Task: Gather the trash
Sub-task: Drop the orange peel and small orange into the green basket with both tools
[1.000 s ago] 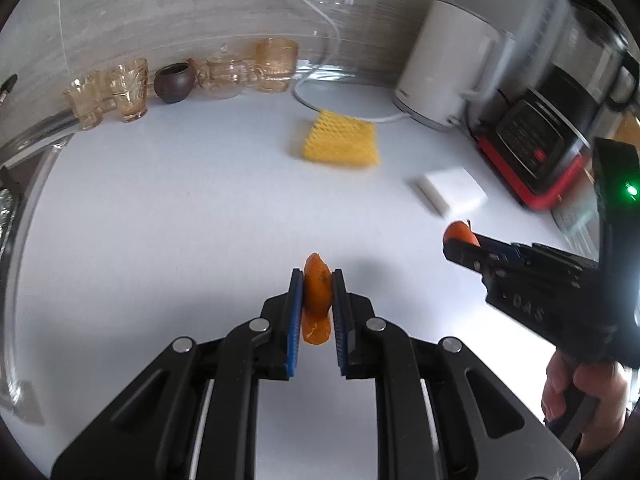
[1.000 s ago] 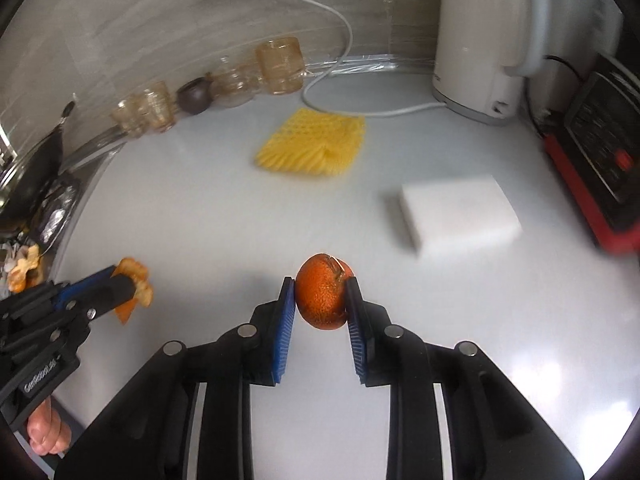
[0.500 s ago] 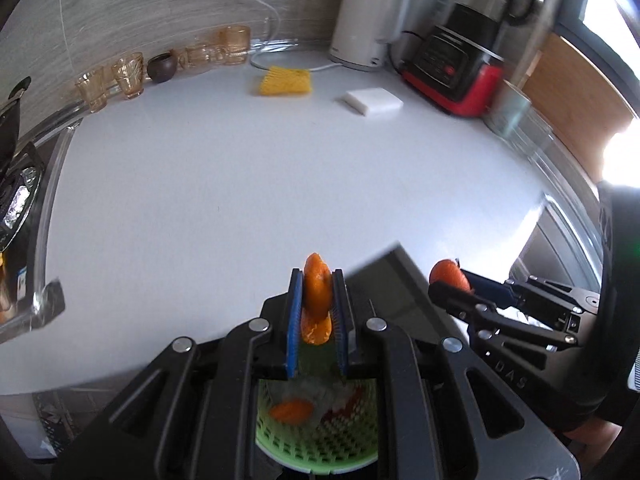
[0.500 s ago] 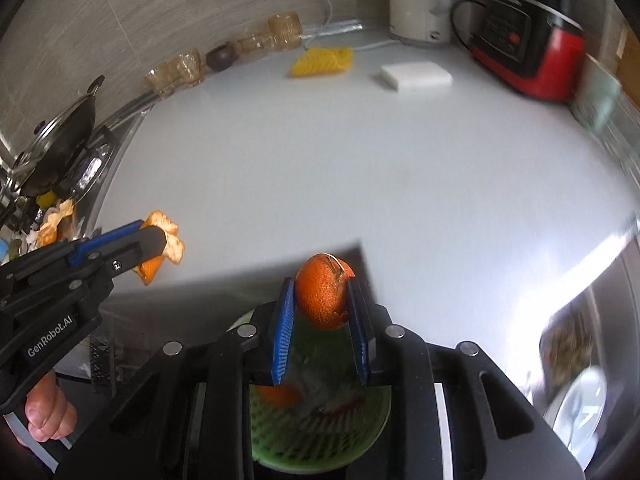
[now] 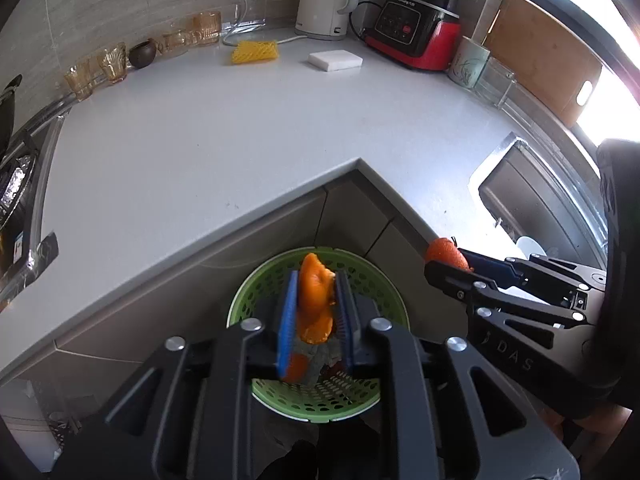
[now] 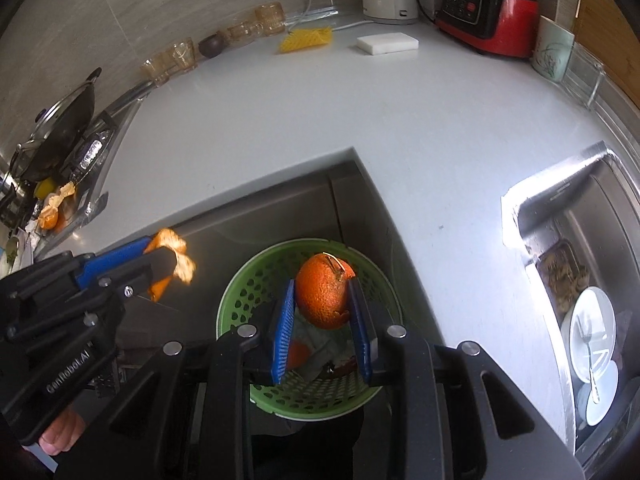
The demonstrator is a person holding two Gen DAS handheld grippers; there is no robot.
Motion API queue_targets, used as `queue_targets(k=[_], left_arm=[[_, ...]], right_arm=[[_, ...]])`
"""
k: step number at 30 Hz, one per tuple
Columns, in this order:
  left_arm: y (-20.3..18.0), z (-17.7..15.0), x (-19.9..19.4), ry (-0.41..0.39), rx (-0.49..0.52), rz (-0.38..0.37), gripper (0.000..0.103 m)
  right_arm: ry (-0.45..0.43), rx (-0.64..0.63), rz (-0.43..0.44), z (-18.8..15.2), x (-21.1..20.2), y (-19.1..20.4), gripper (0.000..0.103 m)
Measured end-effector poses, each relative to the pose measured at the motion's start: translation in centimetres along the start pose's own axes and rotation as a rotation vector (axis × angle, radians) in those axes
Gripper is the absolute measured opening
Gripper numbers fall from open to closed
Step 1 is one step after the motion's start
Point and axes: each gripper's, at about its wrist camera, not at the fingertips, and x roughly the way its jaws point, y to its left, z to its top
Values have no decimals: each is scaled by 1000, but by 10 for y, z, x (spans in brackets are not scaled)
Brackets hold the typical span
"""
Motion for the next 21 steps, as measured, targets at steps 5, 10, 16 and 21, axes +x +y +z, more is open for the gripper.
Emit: queue_targets(k=[5,10,16,21], left_arm=[[-4,-3,-4,-12,1,7,46],[-7,-2,-7,-23,0,15,54],[-6,2,-13,-37,-7,21,59],[13,0,-32,-79,-26,79,76]], right_arm=[[2,-6,-1,-2,-1,1,28],[0,-18,2,0,-3,0,28],[-4,-25,1,4,-5,-1,28],[0,-63,-19,2,-6,5,28]])
